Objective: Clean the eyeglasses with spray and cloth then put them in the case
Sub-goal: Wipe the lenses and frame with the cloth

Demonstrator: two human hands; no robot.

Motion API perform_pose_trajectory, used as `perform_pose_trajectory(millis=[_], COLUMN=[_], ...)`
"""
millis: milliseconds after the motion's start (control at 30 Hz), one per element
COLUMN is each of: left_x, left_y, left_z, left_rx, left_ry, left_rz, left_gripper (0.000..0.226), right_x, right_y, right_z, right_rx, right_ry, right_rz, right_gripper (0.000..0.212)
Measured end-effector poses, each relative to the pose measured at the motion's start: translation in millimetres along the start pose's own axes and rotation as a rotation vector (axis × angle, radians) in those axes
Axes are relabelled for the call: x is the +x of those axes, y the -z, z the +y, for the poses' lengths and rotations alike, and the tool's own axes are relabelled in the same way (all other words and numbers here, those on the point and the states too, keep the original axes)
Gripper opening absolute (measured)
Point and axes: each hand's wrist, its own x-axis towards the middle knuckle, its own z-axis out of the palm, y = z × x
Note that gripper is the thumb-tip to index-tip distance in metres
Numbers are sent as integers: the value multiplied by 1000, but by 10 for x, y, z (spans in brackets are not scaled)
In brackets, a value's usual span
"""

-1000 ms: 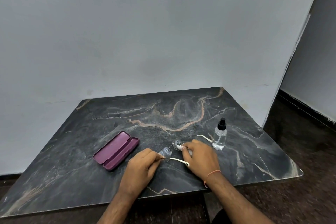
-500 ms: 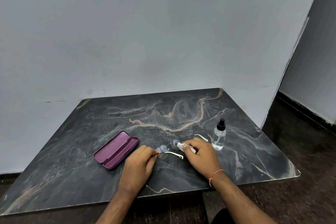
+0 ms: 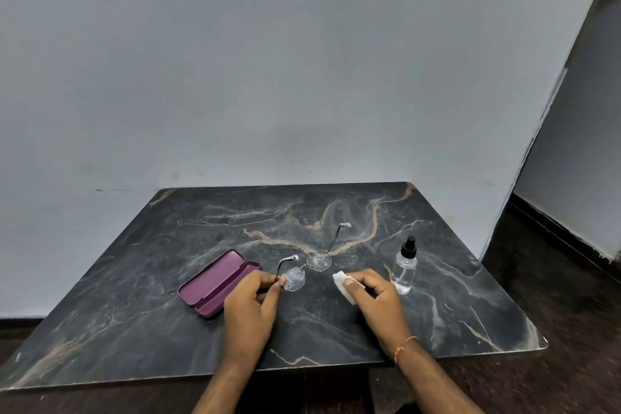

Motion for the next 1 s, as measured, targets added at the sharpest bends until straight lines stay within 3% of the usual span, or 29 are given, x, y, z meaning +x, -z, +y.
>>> perform_pose_trajectory(millis=[233, 367, 500, 633, 867, 1000], left_x=[-207, -319, -396, -428, -356, -307], left_y=[-271, -383, -391, -361, -280, -215], left_z=[247, 438, 567, 663, 776, 772], left_rx=[-423, -718, -878, -920, -887, -742], left_ry=[409, 566, 644, 701, 729, 737], left_rz=[165, 180, 146, 121, 39, -117], left_gripper=[10, 8, 7, 7, 13, 26], right_x=[-201, -239, -218, -207, -150, -51], right_y=[-130, -211, -227, -219, -170, -84], right_z=[-198, -349, -483, -597, -892, -1055], right_rx=[232, 471, 536, 474, 294, 152], right_ry=[-136, -306, -328, -303, -101, 39], right_rz=[-44, -73, -82, -102, -140, -174], right_gripper=[11, 18, 29, 12, 14, 14])
